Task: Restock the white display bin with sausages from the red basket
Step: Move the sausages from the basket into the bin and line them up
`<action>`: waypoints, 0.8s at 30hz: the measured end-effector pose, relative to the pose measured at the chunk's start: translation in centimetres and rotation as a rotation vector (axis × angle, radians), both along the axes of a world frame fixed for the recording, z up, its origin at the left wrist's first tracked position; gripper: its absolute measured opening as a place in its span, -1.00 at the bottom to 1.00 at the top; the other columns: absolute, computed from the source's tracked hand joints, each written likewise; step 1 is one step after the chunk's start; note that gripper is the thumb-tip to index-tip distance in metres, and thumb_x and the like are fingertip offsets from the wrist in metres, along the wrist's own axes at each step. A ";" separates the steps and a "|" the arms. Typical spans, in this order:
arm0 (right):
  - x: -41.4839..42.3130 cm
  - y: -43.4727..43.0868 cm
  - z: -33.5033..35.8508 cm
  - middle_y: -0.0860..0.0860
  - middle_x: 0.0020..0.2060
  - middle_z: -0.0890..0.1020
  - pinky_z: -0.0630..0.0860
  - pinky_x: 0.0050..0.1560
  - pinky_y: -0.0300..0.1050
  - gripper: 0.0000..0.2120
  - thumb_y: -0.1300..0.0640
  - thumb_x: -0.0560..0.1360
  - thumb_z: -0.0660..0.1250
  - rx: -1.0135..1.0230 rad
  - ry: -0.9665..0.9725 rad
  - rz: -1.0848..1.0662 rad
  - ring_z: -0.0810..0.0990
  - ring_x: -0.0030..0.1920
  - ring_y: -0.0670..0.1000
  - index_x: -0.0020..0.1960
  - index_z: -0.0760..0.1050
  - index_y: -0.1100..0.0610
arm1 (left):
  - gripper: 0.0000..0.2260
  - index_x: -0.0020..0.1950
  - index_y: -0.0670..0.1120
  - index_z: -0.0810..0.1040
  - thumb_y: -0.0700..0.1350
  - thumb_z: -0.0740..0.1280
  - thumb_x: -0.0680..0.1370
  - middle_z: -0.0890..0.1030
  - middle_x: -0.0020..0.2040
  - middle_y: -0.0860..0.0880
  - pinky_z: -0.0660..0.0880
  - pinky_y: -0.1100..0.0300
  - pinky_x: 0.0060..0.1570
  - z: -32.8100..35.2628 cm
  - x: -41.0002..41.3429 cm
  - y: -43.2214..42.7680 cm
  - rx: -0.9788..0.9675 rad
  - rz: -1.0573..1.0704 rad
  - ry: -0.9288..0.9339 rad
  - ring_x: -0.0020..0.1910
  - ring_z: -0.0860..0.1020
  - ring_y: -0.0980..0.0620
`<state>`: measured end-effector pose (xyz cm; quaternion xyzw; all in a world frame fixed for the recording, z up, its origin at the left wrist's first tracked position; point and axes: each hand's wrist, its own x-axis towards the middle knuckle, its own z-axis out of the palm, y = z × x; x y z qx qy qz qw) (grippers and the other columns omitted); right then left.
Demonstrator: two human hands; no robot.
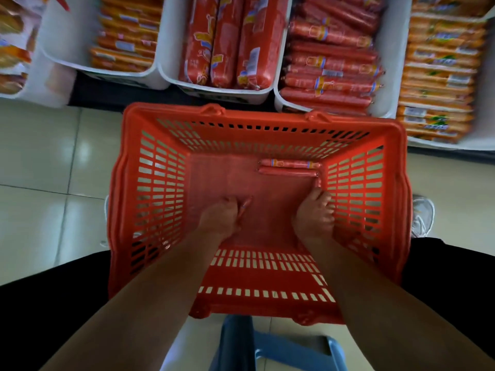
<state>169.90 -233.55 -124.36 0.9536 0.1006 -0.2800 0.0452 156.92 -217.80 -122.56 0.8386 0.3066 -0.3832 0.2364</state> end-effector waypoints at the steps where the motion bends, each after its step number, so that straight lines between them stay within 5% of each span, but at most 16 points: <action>1: 0.0 0.2 -1.2 0.16 0.05 0.61 0.55 -0.42 -0.06 -0.80 0.15 0.59 0.17 0.005 0.087 -0.042 0.63 -0.29 0.15 0.18 0.44 0.11 | -0.29 0.51 -0.19 0.25 0.06 0.44 0.48 0.53 0.32 -0.22 0.47 -0.04 0.22 -0.3 0.0 -0.1 0.031 -0.029 -0.025 0.28 0.52 -0.22; 4: 0.6 0.1 -0.6 -0.02 -0.22 0.64 0.47 -0.44 -0.17 -0.75 -0.06 0.65 0.17 -0.015 0.067 -0.139 0.60 -0.39 0.02 0.06 0.62 -0.07 | -0.44 0.42 -0.17 0.34 0.04 0.39 0.51 0.55 0.27 -0.21 0.47 -0.02 0.17 -1.0 -0.1 -0.1 0.052 -0.014 -0.069 0.24 0.54 -0.22; 6: 0.0 -0.8 0.8 0.11 0.04 0.62 0.59 -0.16 -0.02 -0.73 0.04 0.61 0.27 0.022 0.062 -0.150 0.66 -0.07 0.13 0.29 0.48 0.04 | -0.50 0.36 -0.15 0.38 0.04 0.38 0.51 0.57 0.25 -0.21 0.47 -0.03 0.16 -0.9 0.1 0.4 0.023 0.033 -0.099 0.22 0.55 -0.24; 7: -0.3 -0.9 0.7 0.18 0.16 0.55 0.58 -0.01 0.06 -0.57 0.08 0.55 0.36 0.088 0.107 -0.135 0.63 0.09 0.19 0.36 0.34 0.14 | -0.54 0.34 -0.13 0.40 0.03 0.37 0.51 0.58 0.23 -0.21 0.47 -0.04 0.17 -0.7 0.2 0.6 0.010 0.049 -0.113 0.21 0.56 -0.24; 10: 0.0 -1.4 1.7 0.22 0.25 0.48 0.51 0.17 0.10 -0.47 0.05 0.50 0.44 0.139 0.263 -0.077 0.55 0.24 0.26 0.32 0.29 0.21 | -0.61 0.38 0.00 0.42 0.03 0.31 0.57 0.63 0.21 -0.16 0.49 -0.02 0.15 0.4 1.1 1.3 0.017 0.040 -0.204 0.18 0.58 -0.22; 16: 0.3 -1.6 2.7 0.22 0.14 0.59 0.53 0.08 0.07 -0.56 0.01 0.54 0.37 0.158 0.283 -0.108 0.61 0.15 0.27 0.29 0.31 0.19 | -0.62 0.40 0.04 0.49 -0.03 0.34 0.58 0.49 0.32 -0.05 0.48 0.01 0.25 0.9 5.5 1.9 0.039 0.003 -0.429 0.28 0.51 -0.09; 24: 0.8 -3.1 1.8 0.22 0.31 0.48 0.48 0.21 0.05 -0.53 0.07 0.60 0.28 0.120 0.242 -0.179 0.53 0.28 0.24 0.42 0.27 0.21 | -0.59 0.39 0.04 0.46 -0.06 0.37 0.54 0.48 0.25 0.01 0.62 -0.07 -0.09 -1.3 11.1 -1.4 0.222 -0.173 -0.475 0.25 0.43 -0.10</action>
